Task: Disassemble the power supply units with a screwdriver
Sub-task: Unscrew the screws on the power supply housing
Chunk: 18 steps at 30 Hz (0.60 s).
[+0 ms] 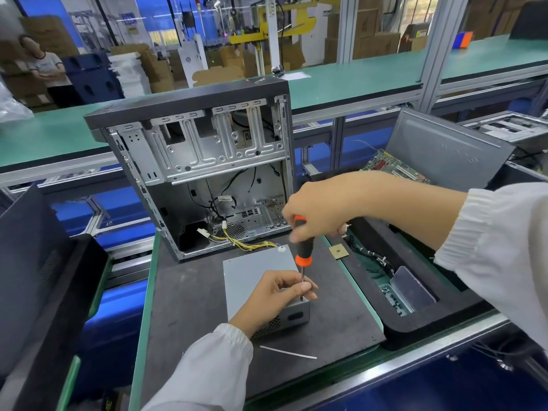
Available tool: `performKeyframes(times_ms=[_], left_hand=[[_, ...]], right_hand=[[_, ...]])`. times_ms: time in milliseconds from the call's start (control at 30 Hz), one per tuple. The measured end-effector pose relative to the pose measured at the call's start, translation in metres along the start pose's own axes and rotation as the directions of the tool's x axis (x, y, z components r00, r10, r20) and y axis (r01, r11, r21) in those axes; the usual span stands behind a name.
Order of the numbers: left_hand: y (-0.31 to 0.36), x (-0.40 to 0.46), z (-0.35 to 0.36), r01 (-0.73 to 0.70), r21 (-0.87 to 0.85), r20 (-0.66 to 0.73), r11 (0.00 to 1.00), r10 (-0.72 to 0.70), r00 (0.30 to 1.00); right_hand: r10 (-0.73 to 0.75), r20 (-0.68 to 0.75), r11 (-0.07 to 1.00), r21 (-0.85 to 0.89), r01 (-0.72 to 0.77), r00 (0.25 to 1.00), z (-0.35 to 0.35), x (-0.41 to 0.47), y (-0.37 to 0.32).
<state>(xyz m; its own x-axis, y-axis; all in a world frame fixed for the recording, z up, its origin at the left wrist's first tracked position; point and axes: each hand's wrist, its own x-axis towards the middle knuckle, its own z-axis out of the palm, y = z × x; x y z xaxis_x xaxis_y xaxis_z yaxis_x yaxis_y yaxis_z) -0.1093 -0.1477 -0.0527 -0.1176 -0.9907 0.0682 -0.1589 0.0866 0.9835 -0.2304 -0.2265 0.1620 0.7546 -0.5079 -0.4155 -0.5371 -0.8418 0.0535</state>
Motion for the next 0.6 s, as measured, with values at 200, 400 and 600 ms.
performKeyframes(times_ms=[200, 400, 600], left_hand=[[0.001, 0.0, 0.0, 0.0, -0.014, 0.002, 1.0, 0.0, 1.0], [0.0, -0.001, 0.0, 0.006, -0.01, 0.008, 1.0, -0.006, 1.0], [0.001, -0.001, 0.0, -0.008, -0.029, 0.004, 1.0, 0.008, 1.0]], right_hand=[[0.029, 0.022, 0.973, 0.227, -0.034, 0.999, -0.007, -0.006, 0.0], [0.068, -0.06, 0.996, -0.05, -0.071, 0.996, 0.004, 0.002, -0.002], [-0.034, 0.074, 0.965, 0.262, 0.014, 0.997, -0.007, -0.006, 0.005]])
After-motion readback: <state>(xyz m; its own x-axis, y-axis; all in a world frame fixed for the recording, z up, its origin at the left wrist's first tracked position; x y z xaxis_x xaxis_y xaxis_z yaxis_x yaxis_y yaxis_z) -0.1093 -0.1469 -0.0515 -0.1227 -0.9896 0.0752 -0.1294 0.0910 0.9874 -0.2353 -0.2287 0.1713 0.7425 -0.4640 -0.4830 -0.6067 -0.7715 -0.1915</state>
